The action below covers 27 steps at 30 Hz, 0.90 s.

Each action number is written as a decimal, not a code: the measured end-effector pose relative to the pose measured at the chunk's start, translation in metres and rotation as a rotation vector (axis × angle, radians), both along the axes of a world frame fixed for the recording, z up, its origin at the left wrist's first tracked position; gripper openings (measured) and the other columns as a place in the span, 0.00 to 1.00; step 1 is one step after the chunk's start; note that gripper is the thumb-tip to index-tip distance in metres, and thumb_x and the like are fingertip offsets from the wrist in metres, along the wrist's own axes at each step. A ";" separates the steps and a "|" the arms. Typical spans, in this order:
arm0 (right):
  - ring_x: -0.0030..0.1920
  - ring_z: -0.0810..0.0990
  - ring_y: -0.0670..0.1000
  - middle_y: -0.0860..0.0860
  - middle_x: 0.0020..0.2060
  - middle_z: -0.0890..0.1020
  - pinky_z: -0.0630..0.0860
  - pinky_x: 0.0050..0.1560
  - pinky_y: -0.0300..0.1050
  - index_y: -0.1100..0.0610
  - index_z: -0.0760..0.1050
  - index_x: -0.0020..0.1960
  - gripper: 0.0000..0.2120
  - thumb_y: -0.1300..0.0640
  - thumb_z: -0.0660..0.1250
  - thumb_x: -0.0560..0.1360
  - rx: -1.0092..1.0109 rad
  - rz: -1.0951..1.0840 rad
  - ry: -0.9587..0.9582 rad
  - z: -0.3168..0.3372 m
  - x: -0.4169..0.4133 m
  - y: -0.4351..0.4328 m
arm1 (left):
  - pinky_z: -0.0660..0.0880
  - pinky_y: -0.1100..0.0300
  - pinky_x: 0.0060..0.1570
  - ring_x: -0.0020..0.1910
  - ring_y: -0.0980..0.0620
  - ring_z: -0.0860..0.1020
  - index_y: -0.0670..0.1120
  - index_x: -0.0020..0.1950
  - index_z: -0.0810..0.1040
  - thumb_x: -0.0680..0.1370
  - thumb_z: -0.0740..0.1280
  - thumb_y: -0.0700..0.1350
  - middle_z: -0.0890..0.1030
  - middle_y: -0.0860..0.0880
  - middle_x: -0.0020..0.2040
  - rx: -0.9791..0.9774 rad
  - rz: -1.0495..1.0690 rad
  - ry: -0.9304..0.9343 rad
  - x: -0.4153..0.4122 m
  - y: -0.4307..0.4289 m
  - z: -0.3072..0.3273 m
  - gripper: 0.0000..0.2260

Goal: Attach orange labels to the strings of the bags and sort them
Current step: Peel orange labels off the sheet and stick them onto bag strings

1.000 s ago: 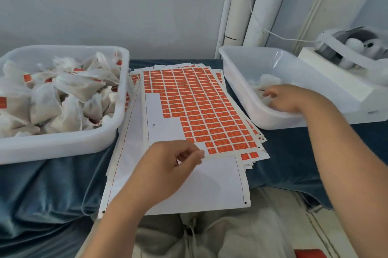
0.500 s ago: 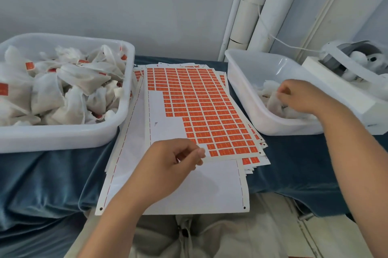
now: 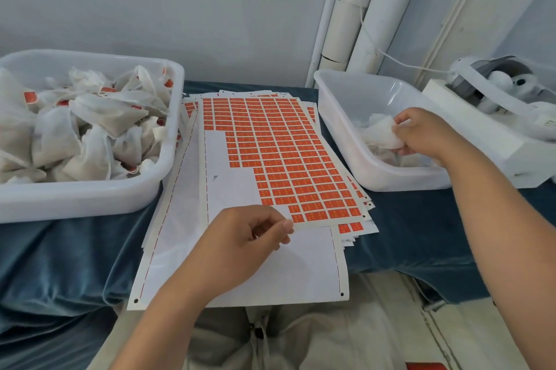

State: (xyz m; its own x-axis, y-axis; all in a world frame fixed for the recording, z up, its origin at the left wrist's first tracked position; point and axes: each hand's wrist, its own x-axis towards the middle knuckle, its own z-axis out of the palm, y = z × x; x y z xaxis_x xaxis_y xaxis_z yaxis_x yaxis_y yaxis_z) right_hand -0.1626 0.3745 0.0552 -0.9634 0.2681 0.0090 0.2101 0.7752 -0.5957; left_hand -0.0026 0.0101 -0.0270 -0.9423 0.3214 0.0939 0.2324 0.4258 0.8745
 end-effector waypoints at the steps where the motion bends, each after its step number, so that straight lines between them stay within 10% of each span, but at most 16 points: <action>1: 0.43 0.88 0.55 0.53 0.54 0.83 0.84 0.52 0.54 0.51 0.77 0.58 0.05 0.56 0.63 0.85 0.026 0.004 -0.041 -0.002 -0.002 0.002 | 0.81 0.66 0.47 0.46 0.60 0.85 0.59 0.48 0.85 0.79 0.66 0.61 0.85 0.66 0.44 -0.004 0.003 -0.002 0.000 0.000 -0.001 0.10; 7: 0.54 0.83 0.59 0.54 0.52 0.86 0.77 0.53 0.53 0.56 0.84 0.50 0.14 0.46 0.66 0.82 0.310 -0.077 0.094 0.000 -0.009 0.032 | 0.78 0.67 0.46 0.46 0.60 0.85 0.59 0.47 0.85 0.76 0.64 0.62 0.85 0.66 0.43 0.006 0.028 -0.013 -0.001 -0.003 0.000 0.13; 10: 0.59 0.80 0.57 0.52 0.63 0.81 0.75 0.59 0.52 0.51 0.81 0.63 0.19 0.42 0.73 0.77 0.413 -0.024 -0.170 0.002 -0.009 0.042 | 0.78 0.67 0.46 0.46 0.61 0.85 0.58 0.47 0.85 0.79 0.67 0.58 0.85 0.66 0.43 -0.011 0.035 -0.014 -0.002 -0.003 -0.001 0.09; 13: 0.52 0.80 0.52 0.48 0.55 0.81 0.73 0.50 0.48 0.48 0.83 0.54 0.09 0.47 0.76 0.76 0.517 0.116 -0.384 -0.006 -0.006 0.046 | 0.79 0.66 0.47 0.46 0.60 0.85 0.58 0.47 0.85 0.79 0.66 0.59 0.85 0.66 0.43 -0.011 0.033 -0.020 -0.001 -0.002 0.000 0.10; 17: 0.46 0.80 0.55 0.54 0.46 0.85 0.70 0.45 0.48 0.51 0.82 0.42 0.07 0.54 0.73 0.79 0.593 0.100 -0.158 -0.008 -0.004 0.049 | 0.79 0.66 0.47 0.46 0.60 0.85 0.59 0.47 0.85 0.79 0.67 0.59 0.85 0.66 0.43 -0.019 0.032 -0.012 0.000 -0.002 0.001 0.09; 27: 0.45 0.78 0.50 0.46 0.44 0.81 0.69 0.43 0.46 0.46 0.79 0.51 0.05 0.47 0.68 0.82 0.375 0.100 0.431 0.043 0.037 0.012 | 0.79 0.67 0.46 0.46 0.61 0.84 0.60 0.48 0.84 0.80 0.66 0.59 0.85 0.66 0.44 -0.008 0.019 0.007 0.002 0.002 -0.001 0.09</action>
